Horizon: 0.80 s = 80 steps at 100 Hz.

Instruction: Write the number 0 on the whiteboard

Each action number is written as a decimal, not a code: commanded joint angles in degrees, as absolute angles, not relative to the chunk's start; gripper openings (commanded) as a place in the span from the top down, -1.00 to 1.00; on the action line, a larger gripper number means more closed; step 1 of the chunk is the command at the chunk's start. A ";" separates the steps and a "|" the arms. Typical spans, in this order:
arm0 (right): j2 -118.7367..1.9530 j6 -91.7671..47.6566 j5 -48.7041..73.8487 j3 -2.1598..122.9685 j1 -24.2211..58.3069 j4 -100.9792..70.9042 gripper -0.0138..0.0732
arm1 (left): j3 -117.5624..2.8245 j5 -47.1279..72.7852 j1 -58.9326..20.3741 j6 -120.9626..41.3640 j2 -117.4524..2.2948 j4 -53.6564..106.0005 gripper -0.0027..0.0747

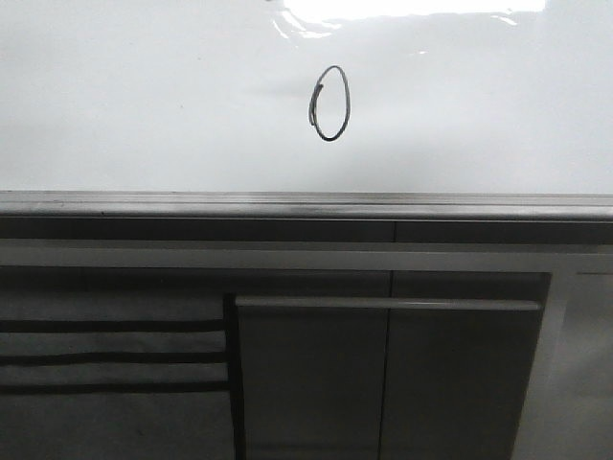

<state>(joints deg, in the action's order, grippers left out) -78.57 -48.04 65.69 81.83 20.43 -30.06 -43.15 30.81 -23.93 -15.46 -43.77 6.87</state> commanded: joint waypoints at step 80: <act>-72.13 -72.96 73.97 81.24 34.48 -31.90 0.72 | -59.47 37.21 -51.09 -33.93 -64.09 15.07 -0.11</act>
<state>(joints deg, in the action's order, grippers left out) -73.59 -72.24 71.58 79.95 34.38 -29.94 -57.29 39.11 -50.66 -33.83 -65.00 14.41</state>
